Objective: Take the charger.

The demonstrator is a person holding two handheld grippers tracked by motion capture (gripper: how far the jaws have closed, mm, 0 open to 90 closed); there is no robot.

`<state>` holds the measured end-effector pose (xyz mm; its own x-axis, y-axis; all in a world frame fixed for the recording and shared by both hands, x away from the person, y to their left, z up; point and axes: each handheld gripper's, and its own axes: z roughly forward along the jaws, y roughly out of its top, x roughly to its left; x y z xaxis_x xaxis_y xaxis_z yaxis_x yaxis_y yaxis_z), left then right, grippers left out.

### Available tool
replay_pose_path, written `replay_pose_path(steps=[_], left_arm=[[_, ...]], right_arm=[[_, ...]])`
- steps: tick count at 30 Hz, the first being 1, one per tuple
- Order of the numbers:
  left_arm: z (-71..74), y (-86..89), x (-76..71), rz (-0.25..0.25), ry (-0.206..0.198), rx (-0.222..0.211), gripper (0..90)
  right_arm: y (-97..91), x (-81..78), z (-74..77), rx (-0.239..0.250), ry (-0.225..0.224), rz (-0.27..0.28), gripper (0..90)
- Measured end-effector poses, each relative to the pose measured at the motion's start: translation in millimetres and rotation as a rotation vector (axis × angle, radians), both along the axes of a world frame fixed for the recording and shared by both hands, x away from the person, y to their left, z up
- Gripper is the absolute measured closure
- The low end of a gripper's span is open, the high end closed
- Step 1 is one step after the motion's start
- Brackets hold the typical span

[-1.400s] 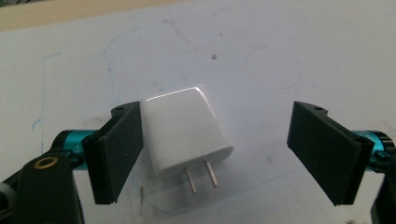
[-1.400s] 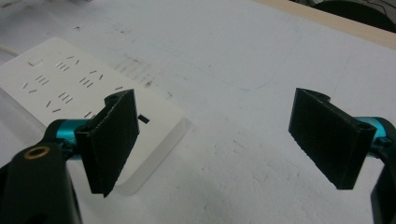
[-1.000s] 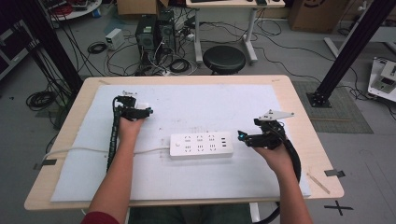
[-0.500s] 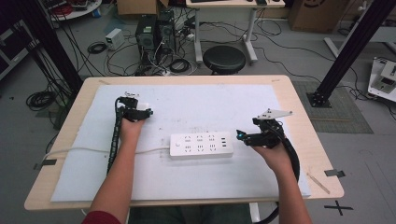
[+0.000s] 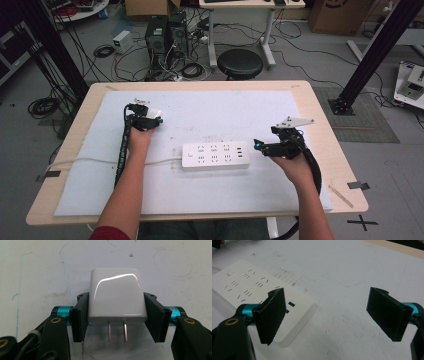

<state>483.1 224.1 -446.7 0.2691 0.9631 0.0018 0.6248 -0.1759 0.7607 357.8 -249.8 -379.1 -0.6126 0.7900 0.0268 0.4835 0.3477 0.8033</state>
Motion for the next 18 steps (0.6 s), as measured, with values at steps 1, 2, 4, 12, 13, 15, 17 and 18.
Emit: replay_pose_path(steps=[1,2,4,12,13,15,17,18], left_arm=[[1.9,-0.4,-1.0,-0.006,-0.002,0.003,42.4],[4.4,-0.4,-2.3,-0.011,-0.008,0.002,42.4],[11.1,-0.5,-5.7,-0.026,-0.022,0.007,42.4],[46.5,2.5,-35.2,-0.11,-0.095,-0.04,42.4],[52.1,2.9,-41.5,-0.124,-0.107,-0.045,42.4],[63.1,3.6,-54.3,-0.157,-0.13,-0.049,42.4],[73.2,3.0,-67.6,-0.199,-0.157,-0.051,42.4],[77.8,2.7,-73.9,-0.221,-0.166,-0.055,42.4]], right_arm=[[0.1,-0.1,0.3,-0.001,0.0,-0.001,16.2],[0.1,0.1,0.7,-0.002,-0.003,0.002,16.3],[0.6,-0.5,1.8,0.001,-0.003,0.001,16.3],[1.2,-3.1,8.3,0.014,-0.006,0.027,16.3],[1.3,-3.5,9.5,0.015,-0.012,0.031,16.3],[1.8,-4.2,12.6,0.012,-0.011,0.043,16.3],[2.8,-4.9,15.7,0.011,-0.019,0.057,16.3],[3.4,-5.3,17.0,0.013,-0.022,0.066,16.2]])
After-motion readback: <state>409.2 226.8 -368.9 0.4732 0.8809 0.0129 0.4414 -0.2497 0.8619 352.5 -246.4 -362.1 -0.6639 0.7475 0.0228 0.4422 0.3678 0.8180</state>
